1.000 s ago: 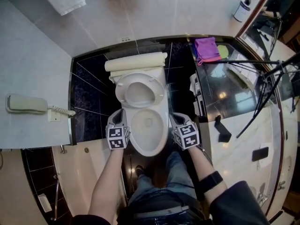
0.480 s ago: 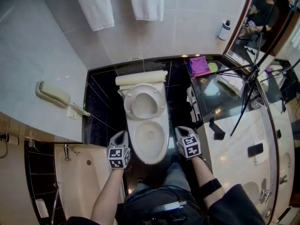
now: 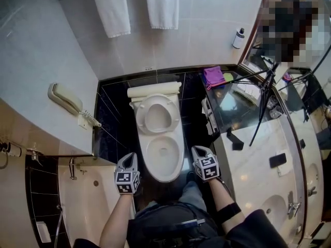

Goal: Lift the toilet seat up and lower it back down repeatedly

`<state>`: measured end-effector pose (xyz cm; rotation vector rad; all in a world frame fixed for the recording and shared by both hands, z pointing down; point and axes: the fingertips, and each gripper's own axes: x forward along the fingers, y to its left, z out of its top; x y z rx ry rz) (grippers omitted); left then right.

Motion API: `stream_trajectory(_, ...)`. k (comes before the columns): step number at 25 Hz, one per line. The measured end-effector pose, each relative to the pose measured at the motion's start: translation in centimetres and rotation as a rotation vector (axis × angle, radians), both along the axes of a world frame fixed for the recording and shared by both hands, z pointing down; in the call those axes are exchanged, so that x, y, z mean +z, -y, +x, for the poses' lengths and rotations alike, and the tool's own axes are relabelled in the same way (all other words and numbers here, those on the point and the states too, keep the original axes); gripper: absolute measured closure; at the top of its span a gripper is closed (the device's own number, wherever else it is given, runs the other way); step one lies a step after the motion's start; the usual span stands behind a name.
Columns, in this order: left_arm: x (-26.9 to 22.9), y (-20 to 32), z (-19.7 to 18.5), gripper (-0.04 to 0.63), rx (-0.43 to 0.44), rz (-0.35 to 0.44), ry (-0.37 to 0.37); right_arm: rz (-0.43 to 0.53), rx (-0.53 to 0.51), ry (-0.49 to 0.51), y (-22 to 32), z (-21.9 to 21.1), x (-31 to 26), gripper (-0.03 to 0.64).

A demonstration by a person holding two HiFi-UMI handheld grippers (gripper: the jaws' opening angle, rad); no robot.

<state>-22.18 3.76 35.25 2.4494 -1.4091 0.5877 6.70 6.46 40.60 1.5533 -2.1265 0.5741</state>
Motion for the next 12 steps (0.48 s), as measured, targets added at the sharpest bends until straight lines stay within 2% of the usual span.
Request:
stream_trajectory(8,0.5,-0.2,-0.4,0.595,-0.013,0.014,0.006,-0.006,-0.013,-0.018,-0.4,-0.2,0.2,0.600)
stream_trajectory(12,0.7,0.5,0.2,0.595,-0.013,0.012,0.008,0.021,-0.031,-0.072,1.3,0.0,-0.3,0.598)
